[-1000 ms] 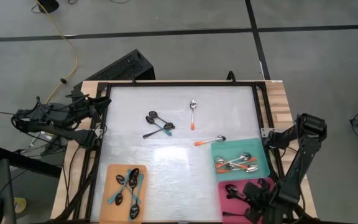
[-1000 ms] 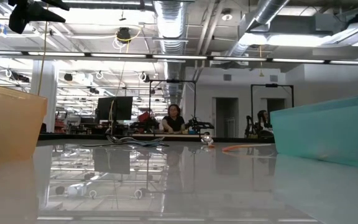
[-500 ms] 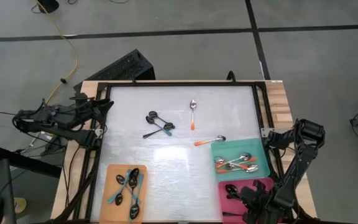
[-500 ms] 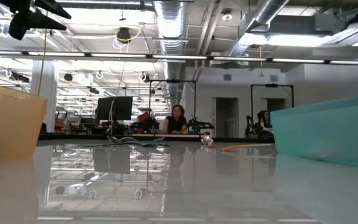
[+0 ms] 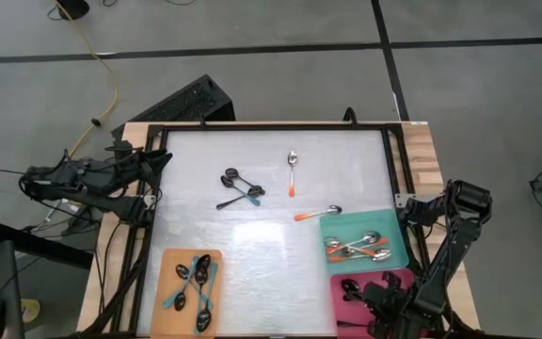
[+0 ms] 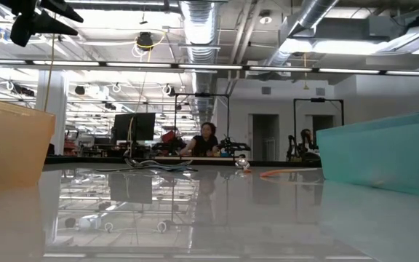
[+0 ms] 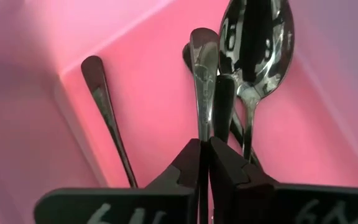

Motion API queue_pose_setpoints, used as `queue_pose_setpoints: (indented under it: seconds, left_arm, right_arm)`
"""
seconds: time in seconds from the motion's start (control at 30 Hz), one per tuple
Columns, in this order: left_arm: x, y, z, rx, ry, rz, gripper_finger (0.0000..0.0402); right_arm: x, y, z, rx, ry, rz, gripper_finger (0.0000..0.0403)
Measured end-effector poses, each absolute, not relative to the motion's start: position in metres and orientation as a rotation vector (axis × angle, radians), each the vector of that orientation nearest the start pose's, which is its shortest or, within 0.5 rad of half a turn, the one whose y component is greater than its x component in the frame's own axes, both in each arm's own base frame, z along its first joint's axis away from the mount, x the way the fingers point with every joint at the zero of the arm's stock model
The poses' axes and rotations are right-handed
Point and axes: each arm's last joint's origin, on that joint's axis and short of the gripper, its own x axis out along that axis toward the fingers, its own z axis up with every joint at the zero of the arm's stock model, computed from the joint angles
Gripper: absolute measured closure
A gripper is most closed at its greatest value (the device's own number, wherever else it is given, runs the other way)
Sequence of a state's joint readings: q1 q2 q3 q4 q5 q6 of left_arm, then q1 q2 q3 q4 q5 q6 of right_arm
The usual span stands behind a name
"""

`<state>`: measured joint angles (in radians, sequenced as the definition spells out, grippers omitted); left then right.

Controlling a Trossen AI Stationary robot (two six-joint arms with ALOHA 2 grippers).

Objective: Sort silverware by color (type)
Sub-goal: Put the black spoon into the pink bin, then put the orange spoon into the blue bin

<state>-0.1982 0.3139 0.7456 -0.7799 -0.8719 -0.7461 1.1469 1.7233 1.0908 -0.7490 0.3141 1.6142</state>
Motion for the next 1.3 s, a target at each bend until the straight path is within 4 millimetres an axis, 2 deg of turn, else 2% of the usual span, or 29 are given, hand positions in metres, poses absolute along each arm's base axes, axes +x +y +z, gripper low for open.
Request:
queue_pose_setpoints:
  seconds: [0.53, 0.97, 1.3]
  left_arm:
    - [0.051, 0.012, 0.313, -0.531, 0.042, 0.740, 0.0251]
    - [0.051, 0.012, 0.313, -0.530, 0.041, 0.742, 0.0251]
    - [0.051, 0.012, 0.313, -0.529, 0.040, 0.744, 0.0251]
  right_arm:
    - [0.137, 0.279, 0.174, 0.463, 1.188, -0.280, 0.0362]
    - [0.145, 0.274, 0.175, 0.447, 1.188, -0.292, 0.0294]
    - [0.159, 0.266, 0.181, 0.419, 1.210, -0.239, 0.0279]
